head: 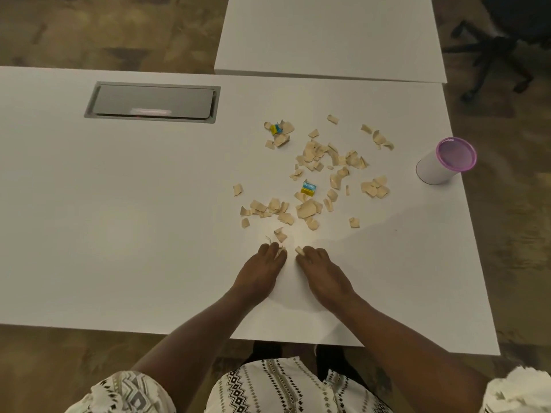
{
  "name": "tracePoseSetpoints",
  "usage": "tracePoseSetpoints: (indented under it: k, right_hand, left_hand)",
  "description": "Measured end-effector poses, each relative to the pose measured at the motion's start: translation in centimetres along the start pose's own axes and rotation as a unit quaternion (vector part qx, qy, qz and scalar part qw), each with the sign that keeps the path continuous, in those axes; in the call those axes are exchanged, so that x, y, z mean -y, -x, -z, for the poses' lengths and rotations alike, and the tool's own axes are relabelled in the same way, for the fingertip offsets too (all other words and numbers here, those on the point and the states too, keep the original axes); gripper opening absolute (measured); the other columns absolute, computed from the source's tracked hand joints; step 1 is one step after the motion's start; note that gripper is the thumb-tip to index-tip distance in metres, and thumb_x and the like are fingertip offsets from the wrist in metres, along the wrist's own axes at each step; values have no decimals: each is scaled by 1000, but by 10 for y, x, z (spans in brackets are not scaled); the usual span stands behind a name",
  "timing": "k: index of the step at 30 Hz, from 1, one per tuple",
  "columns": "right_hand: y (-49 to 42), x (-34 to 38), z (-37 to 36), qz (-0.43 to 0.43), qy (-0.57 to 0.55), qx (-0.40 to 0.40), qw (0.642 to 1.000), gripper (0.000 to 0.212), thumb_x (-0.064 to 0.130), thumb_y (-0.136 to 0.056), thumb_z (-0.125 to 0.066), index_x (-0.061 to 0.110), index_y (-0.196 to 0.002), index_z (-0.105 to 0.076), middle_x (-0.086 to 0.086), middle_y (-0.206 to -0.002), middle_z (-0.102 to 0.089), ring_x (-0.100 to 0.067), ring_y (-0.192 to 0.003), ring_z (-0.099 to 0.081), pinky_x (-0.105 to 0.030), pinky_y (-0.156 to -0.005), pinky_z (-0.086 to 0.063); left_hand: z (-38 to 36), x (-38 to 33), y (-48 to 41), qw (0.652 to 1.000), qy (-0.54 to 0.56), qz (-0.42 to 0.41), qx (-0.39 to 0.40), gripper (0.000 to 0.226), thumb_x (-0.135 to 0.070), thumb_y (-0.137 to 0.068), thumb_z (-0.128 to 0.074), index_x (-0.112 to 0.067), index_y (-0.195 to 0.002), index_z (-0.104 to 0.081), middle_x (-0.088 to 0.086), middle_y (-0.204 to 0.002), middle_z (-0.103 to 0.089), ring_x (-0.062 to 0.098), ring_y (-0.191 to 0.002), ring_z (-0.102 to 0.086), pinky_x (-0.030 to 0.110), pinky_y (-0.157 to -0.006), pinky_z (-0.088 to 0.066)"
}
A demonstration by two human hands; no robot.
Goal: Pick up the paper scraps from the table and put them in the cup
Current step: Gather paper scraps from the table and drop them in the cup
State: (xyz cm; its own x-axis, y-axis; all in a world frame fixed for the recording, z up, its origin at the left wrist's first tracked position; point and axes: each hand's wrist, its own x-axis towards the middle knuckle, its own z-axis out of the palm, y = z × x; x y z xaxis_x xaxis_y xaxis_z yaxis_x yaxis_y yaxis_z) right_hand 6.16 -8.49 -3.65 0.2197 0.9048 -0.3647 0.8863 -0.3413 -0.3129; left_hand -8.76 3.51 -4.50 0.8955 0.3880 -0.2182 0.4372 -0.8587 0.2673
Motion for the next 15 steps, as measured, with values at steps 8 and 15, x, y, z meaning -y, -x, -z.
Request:
tracePoseSetpoints:
  k: [8, 15]
  right_hand:
    - [-15, -11, 6, 14, 26, -26, 999, 25, 8, -98, -37, 12, -114, -56, -6, -115, -52, -26, -102, -49, -39, -71, -48]
    - [-25, -24, 19, -171, -254, -79, 949, 26, -1, -84, -51, 18, -82, -68, 1, -89, -62, -17, -83, -56, -24, -68, -42]
  left_hand:
    - [7, -5, -16, 998, 20, 52, 23, 18, -11, -96, -50, -6, -113, -56, 12, -114, -53, 30, -105, -50, 40, -68, -47]
    - [13, -12, -29, 960, 192, 196, -55, 16, -9, -93, -50, -8, -92, -66, 7, -92, -61, 27, -88, -57, 34, -72, -47]
